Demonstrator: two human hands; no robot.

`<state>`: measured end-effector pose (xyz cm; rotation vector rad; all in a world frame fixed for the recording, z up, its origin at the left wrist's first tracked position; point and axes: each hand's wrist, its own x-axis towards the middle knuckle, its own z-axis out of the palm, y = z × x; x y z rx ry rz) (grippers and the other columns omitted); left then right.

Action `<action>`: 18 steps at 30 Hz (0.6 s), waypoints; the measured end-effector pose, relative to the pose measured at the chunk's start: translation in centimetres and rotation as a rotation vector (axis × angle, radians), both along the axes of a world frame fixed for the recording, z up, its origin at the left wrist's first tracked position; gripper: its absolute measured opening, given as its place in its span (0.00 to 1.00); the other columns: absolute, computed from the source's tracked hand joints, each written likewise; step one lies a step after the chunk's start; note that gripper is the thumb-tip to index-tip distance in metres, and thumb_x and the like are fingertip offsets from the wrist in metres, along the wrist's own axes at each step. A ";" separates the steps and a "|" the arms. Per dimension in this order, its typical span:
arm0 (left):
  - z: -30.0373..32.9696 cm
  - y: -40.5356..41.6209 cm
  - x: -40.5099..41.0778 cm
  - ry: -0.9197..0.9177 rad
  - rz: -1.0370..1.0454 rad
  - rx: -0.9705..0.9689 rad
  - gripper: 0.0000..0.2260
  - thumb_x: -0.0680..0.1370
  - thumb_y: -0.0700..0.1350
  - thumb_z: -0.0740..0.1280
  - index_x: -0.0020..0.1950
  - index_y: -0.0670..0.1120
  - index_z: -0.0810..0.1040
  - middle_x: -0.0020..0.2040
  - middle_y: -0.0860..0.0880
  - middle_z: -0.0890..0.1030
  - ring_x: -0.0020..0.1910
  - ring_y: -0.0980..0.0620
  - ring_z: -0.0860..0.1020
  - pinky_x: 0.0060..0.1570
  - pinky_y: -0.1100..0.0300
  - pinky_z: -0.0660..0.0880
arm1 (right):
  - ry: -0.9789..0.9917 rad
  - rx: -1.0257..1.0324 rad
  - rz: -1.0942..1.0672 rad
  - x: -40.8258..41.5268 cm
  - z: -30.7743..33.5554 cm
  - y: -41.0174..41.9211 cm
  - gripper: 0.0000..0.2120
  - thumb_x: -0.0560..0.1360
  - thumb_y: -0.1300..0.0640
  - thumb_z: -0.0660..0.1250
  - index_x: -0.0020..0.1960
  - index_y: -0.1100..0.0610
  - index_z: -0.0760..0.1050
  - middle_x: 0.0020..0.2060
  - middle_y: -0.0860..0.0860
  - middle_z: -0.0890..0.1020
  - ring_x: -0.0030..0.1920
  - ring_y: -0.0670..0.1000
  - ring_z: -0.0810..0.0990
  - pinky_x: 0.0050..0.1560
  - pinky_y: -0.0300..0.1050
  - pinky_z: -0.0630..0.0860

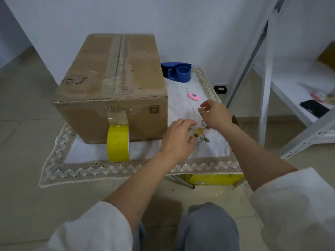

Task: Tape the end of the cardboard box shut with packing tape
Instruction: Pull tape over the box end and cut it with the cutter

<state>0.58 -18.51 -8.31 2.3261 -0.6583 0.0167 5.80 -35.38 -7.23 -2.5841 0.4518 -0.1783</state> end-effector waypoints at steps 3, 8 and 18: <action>-1.4 -1.3 1.5 0.095 0.030 0.021 0.21 0.78 0.40 0.68 0.71 0.46 0.72 0.69 0.46 0.74 0.69 0.45 0.70 0.69 0.54 0.68 | 0.024 -0.008 -0.003 2.4 -0.6 -1.0 0.15 0.81 0.50 0.63 0.66 0.53 0.73 0.60 0.51 0.81 0.57 0.54 0.80 0.57 0.49 0.76; -3.1 -3.0 4.4 0.166 0.068 0.036 0.22 0.79 0.42 0.68 0.73 0.46 0.70 0.73 0.45 0.71 0.75 0.45 0.64 0.74 0.54 0.61 | 0.045 -0.037 0.000 6.3 -2.3 -2.2 0.17 0.81 0.51 0.64 0.69 0.51 0.71 0.65 0.52 0.78 0.61 0.54 0.78 0.55 0.44 0.73; -5.9 -4.1 6.6 0.101 0.109 0.065 0.21 0.78 0.49 0.68 0.71 0.48 0.73 0.74 0.45 0.70 0.76 0.45 0.62 0.78 0.51 0.55 | -0.049 -0.134 -0.064 11.4 -4.7 -1.7 0.24 0.81 0.43 0.60 0.69 0.58 0.70 0.67 0.56 0.75 0.67 0.57 0.73 0.65 0.53 0.71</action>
